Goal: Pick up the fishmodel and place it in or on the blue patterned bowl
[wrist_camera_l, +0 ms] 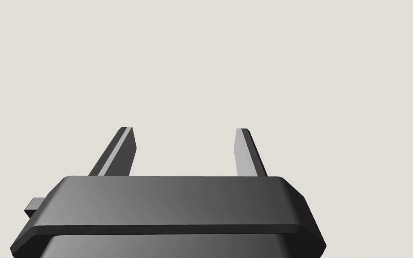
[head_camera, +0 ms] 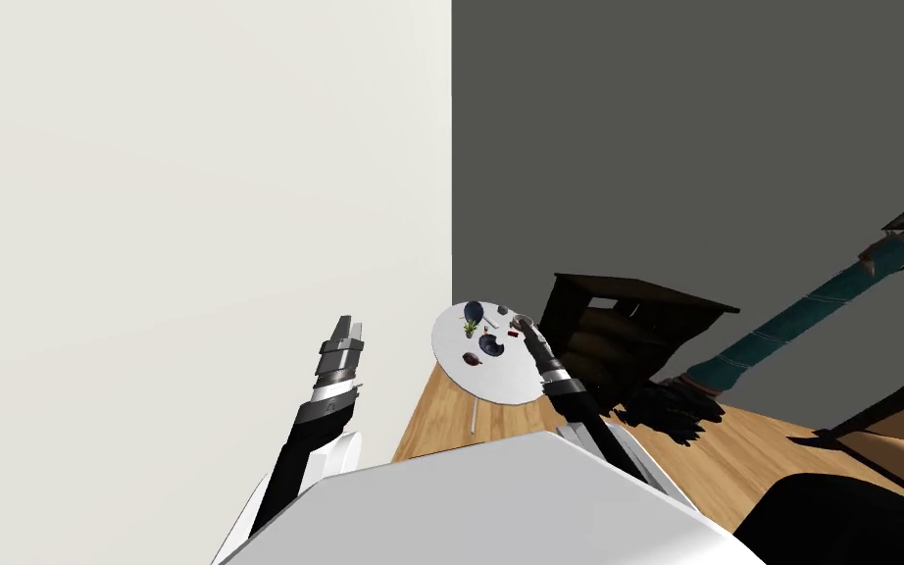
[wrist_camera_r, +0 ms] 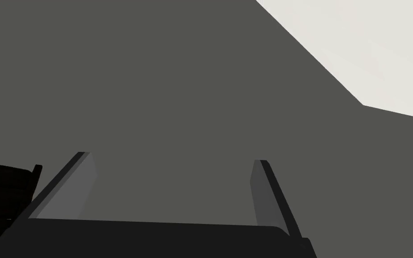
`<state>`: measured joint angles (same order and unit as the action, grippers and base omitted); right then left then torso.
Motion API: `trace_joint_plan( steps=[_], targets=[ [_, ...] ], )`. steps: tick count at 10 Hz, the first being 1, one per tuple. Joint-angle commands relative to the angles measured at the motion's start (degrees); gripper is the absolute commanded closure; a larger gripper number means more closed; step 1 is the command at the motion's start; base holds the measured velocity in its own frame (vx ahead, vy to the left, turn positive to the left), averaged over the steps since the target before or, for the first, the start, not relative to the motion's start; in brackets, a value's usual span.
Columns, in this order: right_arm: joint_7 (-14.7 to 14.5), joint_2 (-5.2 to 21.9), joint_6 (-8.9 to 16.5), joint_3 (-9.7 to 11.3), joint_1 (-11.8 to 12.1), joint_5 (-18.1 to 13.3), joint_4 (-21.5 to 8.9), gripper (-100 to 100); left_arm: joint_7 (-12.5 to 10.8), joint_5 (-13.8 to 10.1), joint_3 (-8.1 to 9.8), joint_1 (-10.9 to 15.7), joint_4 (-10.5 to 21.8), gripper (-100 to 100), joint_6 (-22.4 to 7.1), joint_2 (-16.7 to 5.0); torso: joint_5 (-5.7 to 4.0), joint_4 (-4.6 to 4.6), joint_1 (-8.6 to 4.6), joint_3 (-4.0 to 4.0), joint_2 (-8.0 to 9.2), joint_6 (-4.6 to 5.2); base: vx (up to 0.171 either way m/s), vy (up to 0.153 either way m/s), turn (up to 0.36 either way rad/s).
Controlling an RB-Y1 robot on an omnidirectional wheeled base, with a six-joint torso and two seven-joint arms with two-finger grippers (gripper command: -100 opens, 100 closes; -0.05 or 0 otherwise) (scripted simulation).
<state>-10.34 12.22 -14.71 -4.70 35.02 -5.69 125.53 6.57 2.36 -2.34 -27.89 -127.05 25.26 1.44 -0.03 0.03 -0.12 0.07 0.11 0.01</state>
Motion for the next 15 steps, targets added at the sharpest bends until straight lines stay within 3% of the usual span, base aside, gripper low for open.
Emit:
trace_joint_plan(
  steps=[1,7,8,11,15],
  targets=[
    [-0.85,1.62,0.65,-0.14,0.61,-1.07,-2.17,-100,0.0,0.0,0.0,0.0,0.0,0,0.0,0.0,0.0,0.0,0.0,0.0,0.0,0.0,-0.02,-0.004,0.224],
    [-4.4,9.92,5.19,-1.1,6.05,-8.03,-11.5,-100,0.0,0.0,0.0,0.0,0.0,0,0.0,0.0,0.01,-0.04,-0.02,-0.09,-0.15,0.01,-0.008,-0.012,0.407],
    [-4.4,9.92,5.19,-1.1,6.05,-8.03,-12.01,-100,0.0,0.0,0.0,0.0,0.0,0,0.0,0.0,0.0,-0.04,0.0,-0.11,-0.19,-0.03,0.012,-0.011,0.19],
    [-5.91,13.7,6.61,-1.31,8.98,-12.45,-17.44,-100,0.0,0.0,0.0,-0.01,0.0,0,0.0,0.0,0.02,-0.06,0.04,-0.15,-0.27,-0.01,0.026,0.001,0.363],
    [-6.75,16.04,7.14,-1.26,10.95,-15.65,-22.62,-100,0.0,0.0,0.01,-0.01,0.0,0,0.0,-0.01,0.02,-0.07,0.02,-0.2,-0.34,0.0,0.033,-0.004,0.328]
  ],
)
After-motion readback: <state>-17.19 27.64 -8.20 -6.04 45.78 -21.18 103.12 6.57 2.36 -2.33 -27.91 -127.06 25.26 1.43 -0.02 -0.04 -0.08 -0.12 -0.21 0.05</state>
